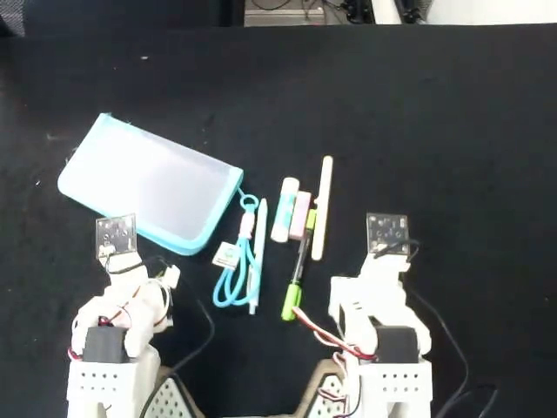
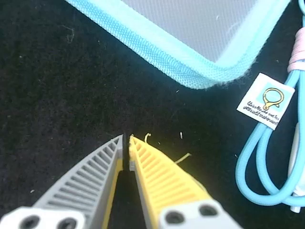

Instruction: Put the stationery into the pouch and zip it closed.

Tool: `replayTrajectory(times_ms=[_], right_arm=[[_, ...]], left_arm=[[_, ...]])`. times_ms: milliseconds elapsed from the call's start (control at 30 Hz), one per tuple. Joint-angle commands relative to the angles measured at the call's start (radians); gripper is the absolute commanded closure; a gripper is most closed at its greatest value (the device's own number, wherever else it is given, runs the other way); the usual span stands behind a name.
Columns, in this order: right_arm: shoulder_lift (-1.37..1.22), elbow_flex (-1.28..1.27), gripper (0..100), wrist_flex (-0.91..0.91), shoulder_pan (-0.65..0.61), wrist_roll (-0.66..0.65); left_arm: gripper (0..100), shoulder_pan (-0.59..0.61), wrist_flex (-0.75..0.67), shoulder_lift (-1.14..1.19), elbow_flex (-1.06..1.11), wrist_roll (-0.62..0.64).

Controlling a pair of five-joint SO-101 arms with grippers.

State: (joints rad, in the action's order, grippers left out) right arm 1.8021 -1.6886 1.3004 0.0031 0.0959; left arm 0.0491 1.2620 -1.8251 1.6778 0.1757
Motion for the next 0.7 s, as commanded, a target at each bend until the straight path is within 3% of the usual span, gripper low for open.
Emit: replayTrajectory(times_ms=[0, 433, 667], right_arm=[[0.093, 0.004, 92.3, 0.005, 0.02, 0.009], [0.093, 0.004, 92.3, 0.005, 0.02, 0.009], [0.093, 0.004, 92.3, 0.005, 0.02, 0.009]], left_arm=[[97, -0.01, 0.006, 0.006, 0.021, 0.008], [97, -0.016, 0.006, 0.005, 0.021, 0.005], [97, -0.13, 0.006, 0.005, 0.021, 0.008]])
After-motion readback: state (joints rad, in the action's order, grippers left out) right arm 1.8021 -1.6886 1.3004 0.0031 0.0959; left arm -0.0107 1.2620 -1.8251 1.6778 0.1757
